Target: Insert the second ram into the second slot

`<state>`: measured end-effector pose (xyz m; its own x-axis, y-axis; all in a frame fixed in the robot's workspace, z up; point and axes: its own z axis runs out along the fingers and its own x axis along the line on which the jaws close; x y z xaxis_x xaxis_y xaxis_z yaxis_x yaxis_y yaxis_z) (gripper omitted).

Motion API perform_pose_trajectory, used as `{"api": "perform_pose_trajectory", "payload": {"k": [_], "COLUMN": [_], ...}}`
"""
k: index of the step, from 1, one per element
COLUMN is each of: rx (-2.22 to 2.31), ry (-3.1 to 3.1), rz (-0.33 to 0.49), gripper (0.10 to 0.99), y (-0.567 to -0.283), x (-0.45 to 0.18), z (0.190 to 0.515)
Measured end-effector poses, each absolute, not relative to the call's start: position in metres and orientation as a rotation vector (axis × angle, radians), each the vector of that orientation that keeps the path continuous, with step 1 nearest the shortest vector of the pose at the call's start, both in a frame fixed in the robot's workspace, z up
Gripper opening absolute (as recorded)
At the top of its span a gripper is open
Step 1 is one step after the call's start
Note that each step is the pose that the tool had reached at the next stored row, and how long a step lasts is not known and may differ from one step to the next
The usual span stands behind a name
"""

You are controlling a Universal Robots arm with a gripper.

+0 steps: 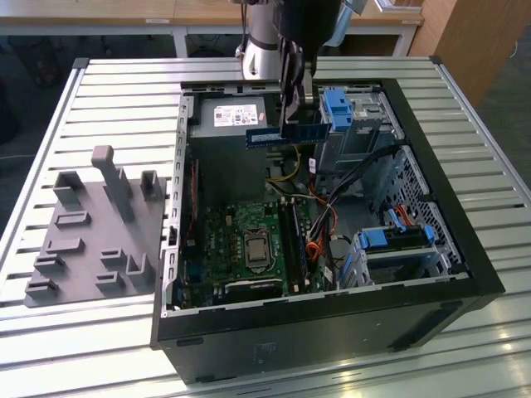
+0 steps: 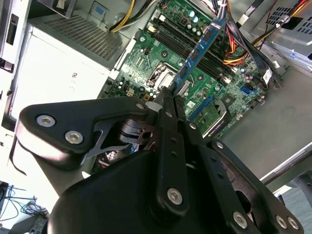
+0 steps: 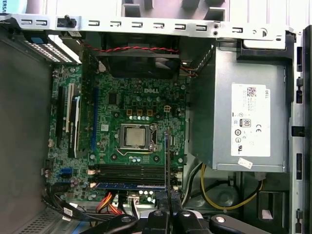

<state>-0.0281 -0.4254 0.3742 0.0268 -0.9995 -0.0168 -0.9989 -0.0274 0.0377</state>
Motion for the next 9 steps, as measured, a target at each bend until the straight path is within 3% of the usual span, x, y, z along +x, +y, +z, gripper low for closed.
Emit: {"api": "perform_pose_trajectory", "payload": {"k": [9], "rx": [2.24], "ry": [-2.18], "rz": [-0.06], "gripper": [0.129], "y": [-0.4275], "x": [-0.0281], "z": [0.3742]}}
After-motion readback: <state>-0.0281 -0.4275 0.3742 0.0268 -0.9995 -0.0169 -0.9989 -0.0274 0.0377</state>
